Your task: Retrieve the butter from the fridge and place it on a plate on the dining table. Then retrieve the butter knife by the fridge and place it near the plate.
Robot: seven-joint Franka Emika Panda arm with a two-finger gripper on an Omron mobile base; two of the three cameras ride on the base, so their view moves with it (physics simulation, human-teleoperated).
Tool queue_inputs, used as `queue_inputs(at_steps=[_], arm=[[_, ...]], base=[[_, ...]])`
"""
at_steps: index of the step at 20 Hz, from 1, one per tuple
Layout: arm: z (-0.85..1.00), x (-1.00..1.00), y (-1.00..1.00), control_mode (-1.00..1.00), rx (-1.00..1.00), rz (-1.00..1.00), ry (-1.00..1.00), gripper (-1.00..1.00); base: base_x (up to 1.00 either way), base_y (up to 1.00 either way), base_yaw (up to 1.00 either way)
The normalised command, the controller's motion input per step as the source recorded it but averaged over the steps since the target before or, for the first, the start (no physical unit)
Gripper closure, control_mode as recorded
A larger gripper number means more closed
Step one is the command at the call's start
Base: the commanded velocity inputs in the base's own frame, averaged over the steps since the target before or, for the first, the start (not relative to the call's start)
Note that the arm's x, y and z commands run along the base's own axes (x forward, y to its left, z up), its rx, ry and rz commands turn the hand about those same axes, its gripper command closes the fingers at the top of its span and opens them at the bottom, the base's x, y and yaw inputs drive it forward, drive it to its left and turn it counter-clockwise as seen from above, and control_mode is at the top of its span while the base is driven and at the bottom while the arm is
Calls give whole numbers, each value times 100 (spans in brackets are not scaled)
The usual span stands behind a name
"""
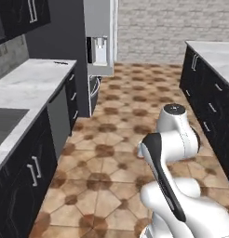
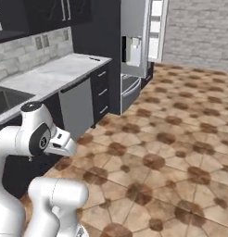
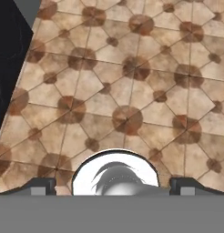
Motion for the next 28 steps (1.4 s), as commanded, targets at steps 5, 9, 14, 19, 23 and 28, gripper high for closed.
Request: queue_inputs(at_steps=[5, 9, 14, 19, 23, 28], arm=[[0, 0, 0, 100, 0, 0, 0, -100], [0, 0, 0, 100, 0, 0, 0, -100], [0, 0, 0, 100, 0, 0, 0, -100], [0, 0, 0, 100, 0, 0, 0, -100], [0, 0, 0, 100, 0, 0, 0, -100], [0, 0, 0, 100, 0, 0, 0, -100]], base=[[100, 40, 8], [100, -33, 35], [100, -41, 37], [100, -76, 42], [100, -81, 48], [97, -79, 54]])
